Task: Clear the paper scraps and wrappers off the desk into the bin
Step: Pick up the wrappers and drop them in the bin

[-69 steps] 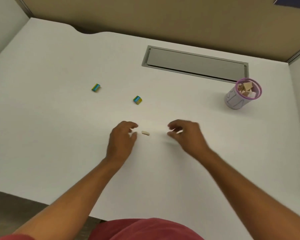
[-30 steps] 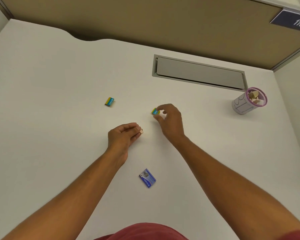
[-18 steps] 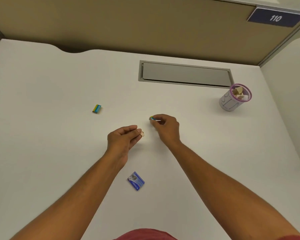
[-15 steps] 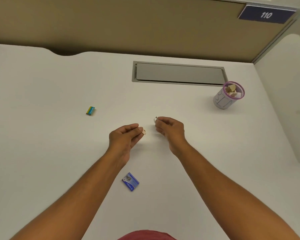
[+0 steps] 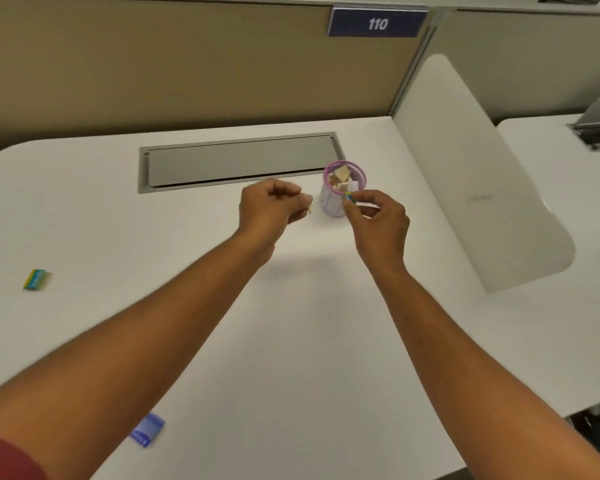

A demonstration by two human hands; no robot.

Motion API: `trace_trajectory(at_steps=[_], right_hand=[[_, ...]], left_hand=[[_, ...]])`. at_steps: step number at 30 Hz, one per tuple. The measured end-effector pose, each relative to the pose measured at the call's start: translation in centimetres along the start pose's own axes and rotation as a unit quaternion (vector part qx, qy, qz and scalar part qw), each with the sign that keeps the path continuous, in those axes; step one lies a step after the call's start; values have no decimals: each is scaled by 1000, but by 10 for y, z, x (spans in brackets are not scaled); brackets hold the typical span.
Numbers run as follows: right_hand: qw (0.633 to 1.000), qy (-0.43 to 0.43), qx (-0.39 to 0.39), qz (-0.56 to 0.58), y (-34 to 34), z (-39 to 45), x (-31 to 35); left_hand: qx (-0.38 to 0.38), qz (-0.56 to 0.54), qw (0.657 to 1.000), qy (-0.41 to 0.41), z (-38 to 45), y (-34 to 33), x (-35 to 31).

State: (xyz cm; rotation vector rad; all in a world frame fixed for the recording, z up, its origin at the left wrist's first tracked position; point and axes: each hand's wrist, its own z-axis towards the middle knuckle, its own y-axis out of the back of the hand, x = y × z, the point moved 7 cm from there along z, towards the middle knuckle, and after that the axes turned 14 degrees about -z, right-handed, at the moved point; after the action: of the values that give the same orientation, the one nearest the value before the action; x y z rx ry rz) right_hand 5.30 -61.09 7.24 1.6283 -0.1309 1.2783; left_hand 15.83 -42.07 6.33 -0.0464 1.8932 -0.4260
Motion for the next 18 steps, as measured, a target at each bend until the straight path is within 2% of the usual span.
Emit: trace_trajectory(at_steps=[3,8,12,15,18], right_hand=[[1000,-10,-15,-4,12,25,-11],[1000,3,-19,1,16,45,-28],[998,56,-5,-25,14,57,-30],[993,96,17,-60,8,68,-26],[984,138,38,-109,-4,80,-15]], left_hand=[[23,149,983,-105,33,-53,-13],[48,334,917,-211,74,-108,-7],[95,490,832,-243,93,-127,9],[112,531,808,-230,103,-129,17],[136,522,810,-231,106,-127,17]])
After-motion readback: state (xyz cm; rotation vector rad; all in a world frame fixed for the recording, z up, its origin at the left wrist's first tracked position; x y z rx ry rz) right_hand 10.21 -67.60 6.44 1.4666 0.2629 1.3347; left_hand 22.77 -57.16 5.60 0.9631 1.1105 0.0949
